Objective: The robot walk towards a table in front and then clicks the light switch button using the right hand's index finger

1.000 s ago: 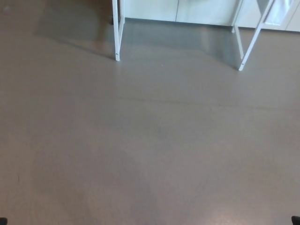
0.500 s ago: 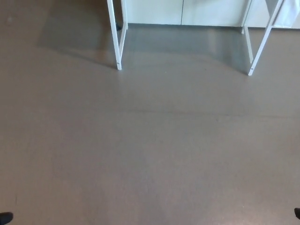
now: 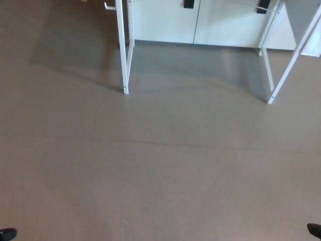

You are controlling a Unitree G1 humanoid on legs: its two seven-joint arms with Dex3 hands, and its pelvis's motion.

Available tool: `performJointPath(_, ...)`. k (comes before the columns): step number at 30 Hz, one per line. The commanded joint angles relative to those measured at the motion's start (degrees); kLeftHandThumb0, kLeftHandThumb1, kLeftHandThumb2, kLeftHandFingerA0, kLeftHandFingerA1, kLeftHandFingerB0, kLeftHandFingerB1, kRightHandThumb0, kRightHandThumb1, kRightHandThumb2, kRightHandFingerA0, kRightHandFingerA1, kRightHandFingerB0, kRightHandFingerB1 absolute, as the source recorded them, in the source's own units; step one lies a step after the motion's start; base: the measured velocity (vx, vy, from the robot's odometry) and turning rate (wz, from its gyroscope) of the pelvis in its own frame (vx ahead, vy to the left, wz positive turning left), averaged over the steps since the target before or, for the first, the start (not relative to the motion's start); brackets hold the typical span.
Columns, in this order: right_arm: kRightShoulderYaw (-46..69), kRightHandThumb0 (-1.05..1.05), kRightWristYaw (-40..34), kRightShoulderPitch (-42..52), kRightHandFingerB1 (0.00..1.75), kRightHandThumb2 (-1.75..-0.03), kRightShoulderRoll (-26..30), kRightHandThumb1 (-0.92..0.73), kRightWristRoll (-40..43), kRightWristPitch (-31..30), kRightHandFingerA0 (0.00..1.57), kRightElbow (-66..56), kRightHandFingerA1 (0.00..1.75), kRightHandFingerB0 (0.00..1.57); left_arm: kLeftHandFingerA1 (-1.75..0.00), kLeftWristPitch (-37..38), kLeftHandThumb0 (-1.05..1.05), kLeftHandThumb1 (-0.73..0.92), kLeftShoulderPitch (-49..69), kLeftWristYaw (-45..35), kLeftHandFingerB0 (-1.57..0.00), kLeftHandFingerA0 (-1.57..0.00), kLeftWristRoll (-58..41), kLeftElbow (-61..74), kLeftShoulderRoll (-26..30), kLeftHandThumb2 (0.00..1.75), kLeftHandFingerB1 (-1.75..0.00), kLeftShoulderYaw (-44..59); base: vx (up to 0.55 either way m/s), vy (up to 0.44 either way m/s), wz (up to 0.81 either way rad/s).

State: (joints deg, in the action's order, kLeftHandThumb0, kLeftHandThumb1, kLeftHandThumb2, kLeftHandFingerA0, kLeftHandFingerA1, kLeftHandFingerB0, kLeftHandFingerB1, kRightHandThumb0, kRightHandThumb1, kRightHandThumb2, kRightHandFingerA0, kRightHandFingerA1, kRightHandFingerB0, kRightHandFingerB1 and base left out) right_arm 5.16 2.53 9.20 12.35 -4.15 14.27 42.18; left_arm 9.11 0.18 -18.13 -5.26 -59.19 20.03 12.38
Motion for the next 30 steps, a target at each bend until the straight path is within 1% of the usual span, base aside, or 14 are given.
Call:
performJointPath(1,0.2,-0.09,-0.2,0.4,0.54,-0.95,1.7,-0.55,-0.3,0.7,0.34,0.4,0.60,0.24,-0.60,1.1,0.08,0.42,0.6,1.1,-0.40,-0.57,0.1,0.9,-1.2,0.55,-0.51,-0.3,0.29,-0.107,0.08)
performJointPath(7,-0.6,-0.09,-0.6,0.8,0.55,-0.95,2.1,-0.55,-1.2,0.3,0.36,-0.9,0.60,0.26,-0.60,1.3,0.07,0.41,1.3,2.7,-0.43,-0.58,0.4,4.6,-3.8,0.53,-0.51,-1.1,0.35,-0.142,0.46)
performJointPath(8,-0.7,-0.09,-0.6,0.7,0.45,-0.62,2.1,-0.77,-1.1,0.2,0.44,-0.9,0.50,0.36,-0.60,1.5,0.07,0.41,1.3,2.7,-0.41,-0.57,0.3,5.5,-4.4,0.55,-0.51,-1.3,0.39,-0.123,0.23)
performJointPath(9,-0.8,-0.09,-0.8,0.9,0.45,-0.61,2.1,-0.76,-1.2,0.2,0.45,-1.0,0.50,0.36,-0.60,1.4,0.08,0.41,1.5,2.9,-0.42,-0.58,0.1,6.4,-5.1,0.54,-0.52,-1.2,0.38,-0.115,-0.06)
performJointPath(10,-0.8,-0.08,-0.5,0.9,0.55,-0.95,2.0,-0.55,-0.9,0.2,0.37,-1.1,0.60,0.26,-0.60,1.0,0.08,0.41,1.6,3.2,-0.43,-0.59,-0.1,7.6,-5.7,0.54,-0.52,-1.2,0.37,-0.102,0.01)
performJointPath(14,-1.1,-0.08,-0.7,1.5,0.55,-0.95,1.8,-0.55,-1.1,0.2,0.37,-1.4,0.60,0.26,-0.59,-1.2,0.07,0.42,2.4,4.7,-0.42,-0.57,0.2,12.0,-7.5,0.54,-0.51,-1.5,0.28,-0.064,-0.05)
performJointPath(15,-1.3,-0.09,-0.7,1.7,0.45,-0.61,1.9,-0.76,-1.3,0.4,0.45,-1.4,0.51,0.36,-0.59,-1.4,0.07,0.42,2.5,4.7,-0.40,-0.54,0.0,12.6,-8.0,0.54,-0.51,-1.5,0.31,0.039,-0.14)
performJointPath(16,-1.4,-0.09,-0.6,2.0,0.55,-0.95,2.0,-0.55,-1.3,0.6,0.37,-1.5,0.61,0.26,-0.56,-1.9,0.03,0.43,2.8,4.9,-0.44,-0.52,0.2,13.3,-8.3,0.52,-0.51,-1.8,0.32,0.072,-0.19)
performJointPath(22,-1.8,-0.10,-0.6,2.2,0.54,-0.95,1.8,-0.56,-1.2,-0.2,0.37,-2.8,0.60,0.25,-0.60,0.9,0.11,0.39,3.3,6.0,-0.45,-0.57,2.1,10.7,-9.4,0.53,-0.52,-3.7,0.37,0.147,-0.23)
performJointPath(23,-1.9,-0.09,-0.7,2.1,0.45,-0.62,1.9,-0.77,-1.4,-0.5,0.45,-3.2,0.50,0.35,-0.59,1.4,0.06,0.38,3.3,6.4,-0.46,-0.58,2.9,10.5,-9.3,0.52,-0.52,-4.5,0.35,0.091,0.05)
performJointPath(25,-1.9,-0.09,-1.3,1.5,0.46,-0.61,1.9,-0.76,-1.6,-0.6,0.46,-4.0,0.52,0.37,-0.57,3.8,-0.11,0.35,3.7,7.2,-0.50,-0.59,5.2,9.2,-8.4,0.50,-0.51,-6.8,0.28,0.050,0.05)
performJointPath(26,-1.9,-0.09,-1.3,1.4,0.46,-0.61,1.8,-0.76,-1.6,-0.5,0.46,-4.0,0.52,0.37,-0.57,4.2,-0.11,0.35,3.9,7.1,-0.50,-0.59,5.1,9.1,-8.2,0.50,-0.51,-7.1,0.30,0.018,0.11)
performJointPath(27,-1.7,-0.08,-0.8,1.4,0.55,-0.95,1.7,-0.54,-1.1,-0.4,0.38,-4.2,0.62,0.26,-0.56,5.3,-0.17,0.35,4.1,6.8,-0.49,-0.58,5.2,8.6,-7.8,0.51,-0.50,-7.3,0.28,-0.037,0.12)
performJointPath(30,-1.5,-0.09,0.4,1.2,0.54,-0.96,1.6,-0.54,-0.1,-0.4,0.33,-4.4,0.59,0.23,-0.53,5.7,-0.10,0.38,4.0,5.2,-0.43,-0.50,3.7,7.6,-7.2,0.51,-0.48,-6.8,0.31,-0.113,0.18)
